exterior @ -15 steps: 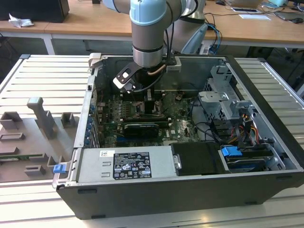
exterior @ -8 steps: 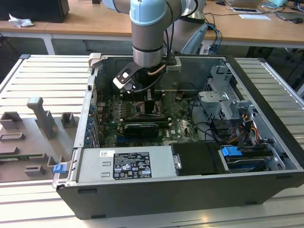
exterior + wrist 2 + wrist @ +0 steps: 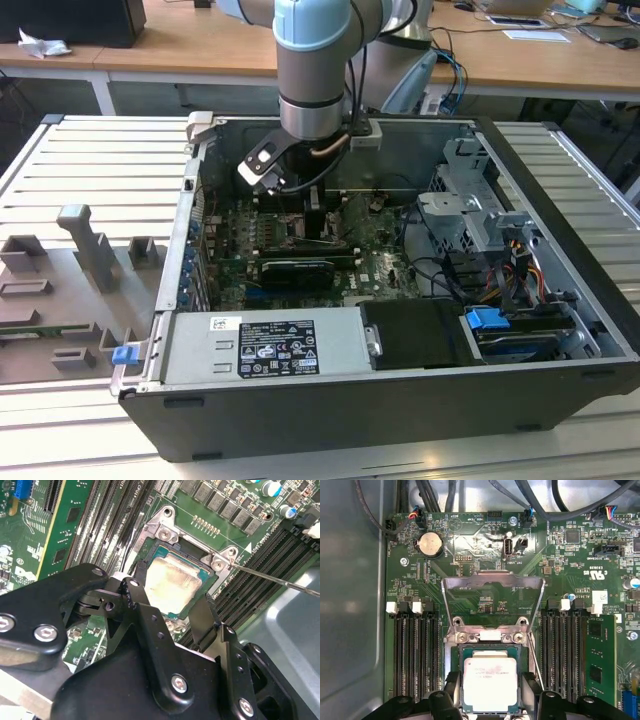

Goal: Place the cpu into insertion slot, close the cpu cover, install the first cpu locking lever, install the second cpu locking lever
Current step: 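Place the cpu into insertion slot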

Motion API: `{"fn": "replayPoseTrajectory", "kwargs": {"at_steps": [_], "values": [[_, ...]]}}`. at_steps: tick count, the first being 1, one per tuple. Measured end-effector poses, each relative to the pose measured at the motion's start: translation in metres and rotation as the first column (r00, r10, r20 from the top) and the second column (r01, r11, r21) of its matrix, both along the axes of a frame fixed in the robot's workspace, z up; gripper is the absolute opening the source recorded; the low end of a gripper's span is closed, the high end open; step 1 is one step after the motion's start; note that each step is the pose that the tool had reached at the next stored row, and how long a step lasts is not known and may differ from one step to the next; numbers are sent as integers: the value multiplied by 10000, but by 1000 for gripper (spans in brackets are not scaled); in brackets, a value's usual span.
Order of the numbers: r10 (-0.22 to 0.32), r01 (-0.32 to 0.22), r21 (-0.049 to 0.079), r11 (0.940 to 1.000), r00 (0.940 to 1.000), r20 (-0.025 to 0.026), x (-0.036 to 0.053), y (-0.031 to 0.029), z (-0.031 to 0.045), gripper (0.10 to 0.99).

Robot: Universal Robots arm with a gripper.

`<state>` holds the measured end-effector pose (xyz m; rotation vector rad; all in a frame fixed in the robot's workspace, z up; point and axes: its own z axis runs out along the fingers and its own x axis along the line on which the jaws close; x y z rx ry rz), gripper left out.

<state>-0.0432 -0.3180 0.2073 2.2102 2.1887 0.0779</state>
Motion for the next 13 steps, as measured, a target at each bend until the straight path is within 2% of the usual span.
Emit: {"fn": "replayPoseTrajectory", "kwargs": {"at_steps": [4,7,8,9,10,11,12,13], "values": [[0,0,-1,10000,10000,-3,0,0,54,588],[1,-1,-11,10000,10000,-4,0,0,64,400],[1,-1,-11,10000,10000,-4,1,0,67,400],[0,0,-12,10000,10000,-5,0,0,74,341],[0,0,-12,10000,10000,-4,0,0,81,220],[0,0,-11,10000,10000,-4,0,0,85,220],[0,0,-11,10000,10000,-4,0,0,89,157],[0,0,-11,10000,10000,-4,0,0,94,157]]}}
